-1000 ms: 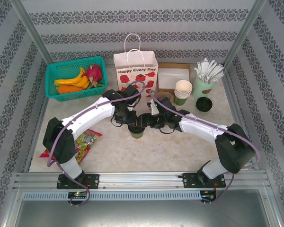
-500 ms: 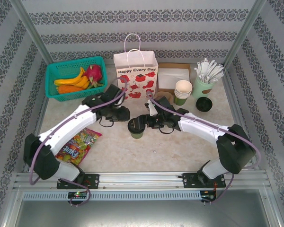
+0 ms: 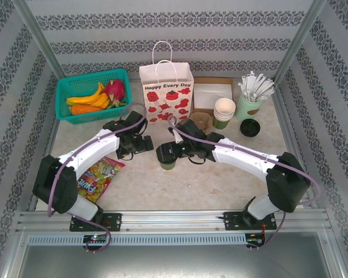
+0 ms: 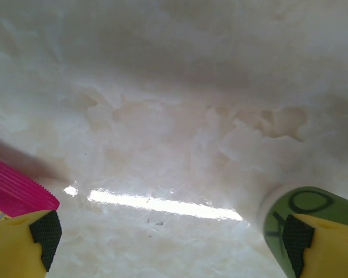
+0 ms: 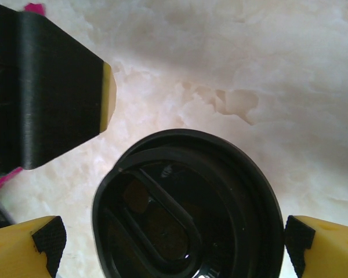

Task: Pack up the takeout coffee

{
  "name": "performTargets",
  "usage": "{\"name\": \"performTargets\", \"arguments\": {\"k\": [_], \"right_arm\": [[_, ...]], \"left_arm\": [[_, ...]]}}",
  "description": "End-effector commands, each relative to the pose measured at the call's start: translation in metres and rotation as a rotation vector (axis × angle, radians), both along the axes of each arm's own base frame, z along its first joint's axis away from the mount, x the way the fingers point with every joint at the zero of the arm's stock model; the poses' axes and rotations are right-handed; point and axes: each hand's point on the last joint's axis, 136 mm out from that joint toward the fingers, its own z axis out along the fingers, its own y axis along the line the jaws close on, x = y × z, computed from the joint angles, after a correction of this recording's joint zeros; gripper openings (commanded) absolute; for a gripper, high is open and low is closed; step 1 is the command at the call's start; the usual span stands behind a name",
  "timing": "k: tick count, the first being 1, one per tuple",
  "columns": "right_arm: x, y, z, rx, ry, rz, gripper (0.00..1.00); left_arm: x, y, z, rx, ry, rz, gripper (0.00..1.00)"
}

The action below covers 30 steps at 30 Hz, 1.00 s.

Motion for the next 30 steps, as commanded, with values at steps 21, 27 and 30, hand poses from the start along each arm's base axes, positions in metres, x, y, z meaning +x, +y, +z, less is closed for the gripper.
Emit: {"name": "performTargets", "arguments": {"k": [21, 27, 30], "right_arm": [[0.005, 0.004, 0.007, -0.084, -0.067, 0.001, 0.98], [0.002, -0.003, 0.005, -0.093, -0.075, -0.001, 0.98], [-0.001, -0.004, -0.006, -0.110, -0.048, 0.002, 0.98]], "left_arm": [[0.004, -0.012, -0.010, -0.060, 0.006, 0.023, 1.00], [0.004, -0.013, -0.010, -0.061, 0.007, 0.020, 1.00], [0.004, -0.013, -0.011, -0.062, 0.008, 0.021, 1.00]]}}
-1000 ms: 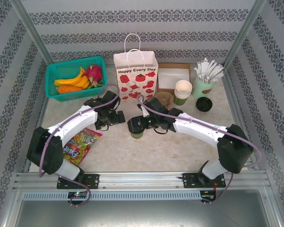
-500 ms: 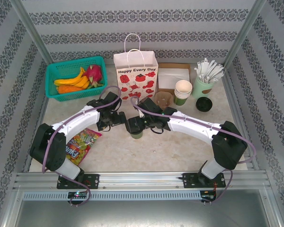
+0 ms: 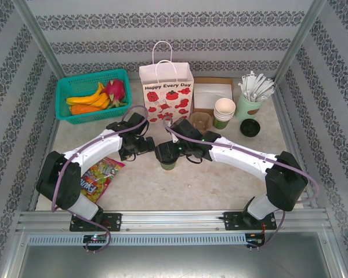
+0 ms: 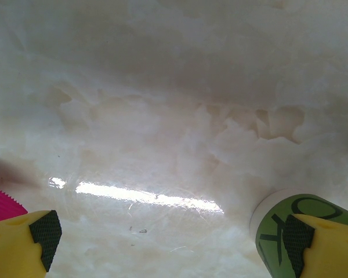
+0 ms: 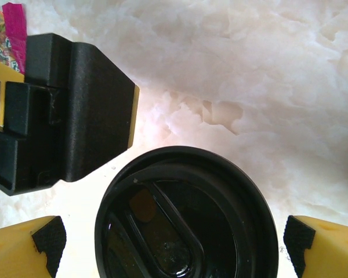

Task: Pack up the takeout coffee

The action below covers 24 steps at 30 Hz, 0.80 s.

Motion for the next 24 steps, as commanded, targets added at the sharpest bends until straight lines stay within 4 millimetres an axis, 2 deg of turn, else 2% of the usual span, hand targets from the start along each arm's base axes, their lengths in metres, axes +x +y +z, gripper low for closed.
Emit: {"name": "performTargets", "arguments": {"k": [1, 10, 16, 20, 24], "right_arm": [[-0.006, -0.006, -0.015, -0.051, 0.015, 0.008, 0.98], [-0.011, 0.000, -0.028, -0.067, 0.052, 0.033, 0.98], [-0.010, -0.005, -0.037, -0.095, 0.061, 0.016, 0.98], [-0.013, -0.007, -0.049, -0.112, 0.086, 0.012, 0.84], [-0.022, -0.010, -0.071, -0.139, 0.139, 0.029, 0.84]], "left_arm": [[0.000, -0.002, 0.000, -0.013, -0.003, 0.009, 1.00], [-0.002, -0.005, -0.001, -0.021, 0.007, 0.002, 1.00], [-0.001, -0.006, 0.001, -0.022, 0.001, 0.003, 1.00], [-0.001, -0.006, 0.000, -0.023, 0.002, 0.002, 1.00], [-0.002, -0.007, -0.002, -0.022, 0.008, 0.003, 1.00]]}}
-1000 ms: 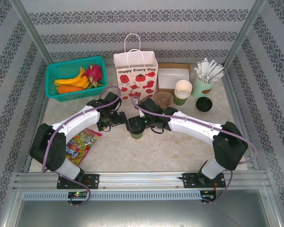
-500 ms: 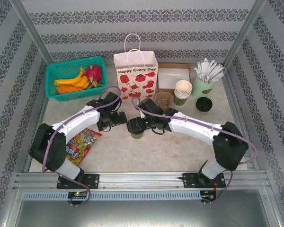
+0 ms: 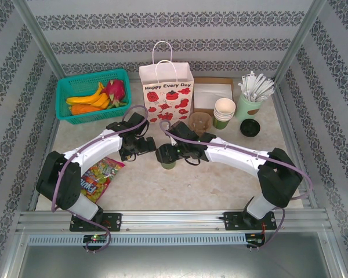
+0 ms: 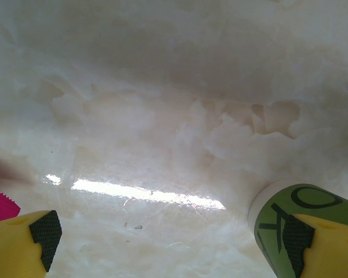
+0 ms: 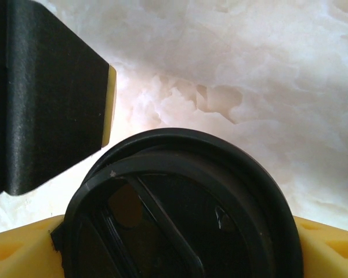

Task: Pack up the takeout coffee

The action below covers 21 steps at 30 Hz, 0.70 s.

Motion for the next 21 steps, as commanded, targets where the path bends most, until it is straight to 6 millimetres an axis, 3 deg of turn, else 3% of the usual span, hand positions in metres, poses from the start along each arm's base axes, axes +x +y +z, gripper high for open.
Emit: {"name": "performTargets", "arguments": {"k": [1, 4, 10, 16, 21], "right_arm": [[-0.024, -0.017, -0.053, -0.120, 0.120, 0.024, 0.83], [-0.032, -0.023, -0.063, -0.145, 0.152, 0.034, 0.79], [-0.040, -0.041, -0.031, -0.115, 0.165, 0.021, 0.74], [-0.054, -0.098, -0.036, -0.181, 0.233, -0.101, 0.73], [-0.033, -0.153, -0.030, -0.211, 0.199, -0.299, 0.73]], "left_arm": [[0.000, -0.004, -0.001, -0.007, -0.002, 0.007, 1.00], [-0.002, -0.004, -0.004, -0.011, 0.002, 0.011, 1.00], [0.003, 0.002, 0.009, -0.002, -0.055, 0.038, 1.00], [0.008, 0.015, 0.027, 0.019, -0.156, 0.095, 1.00], [0.009, 0.023, 0.035, 0.014, -0.217, 0.129, 1.00]]}}
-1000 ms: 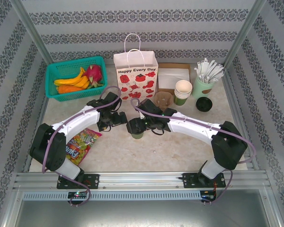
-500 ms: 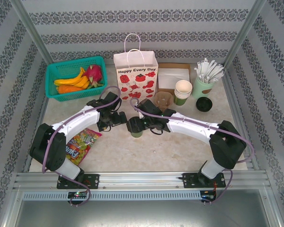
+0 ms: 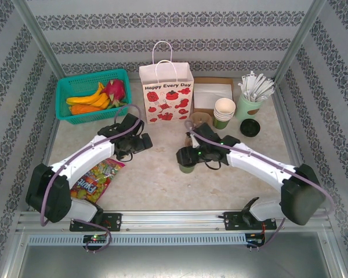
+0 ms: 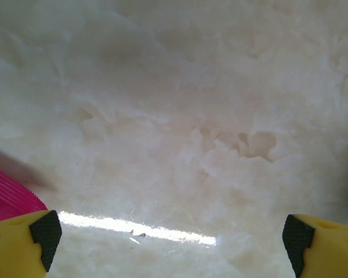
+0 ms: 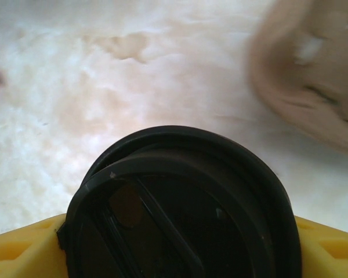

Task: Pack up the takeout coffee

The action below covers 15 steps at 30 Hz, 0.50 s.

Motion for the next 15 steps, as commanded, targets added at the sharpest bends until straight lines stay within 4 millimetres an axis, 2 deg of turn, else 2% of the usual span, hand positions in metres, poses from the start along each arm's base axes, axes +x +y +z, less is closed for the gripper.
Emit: {"name": "performTargets", "arguments": {"k": [1, 10, 15], "right_arm": [[-0.011, -0.066, -0.029, -0.176, 0.113, -0.170, 0.73], [0.053, -0.161, -0.016, -0.155, 0.029, -0.553, 0.73], [0.077, -0.197, -0.004, -0.141, -0.033, -0.653, 0.73]], "left_arm": [[0.004, 0.007, 0.006, 0.011, -0.065, 0.047, 1.00], [0.005, 0.017, 0.024, 0.019, -0.150, 0.078, 1.00], [0.006, 0.020, 0.032, -0.002, -0.219, 0.090, 1.00]]}}
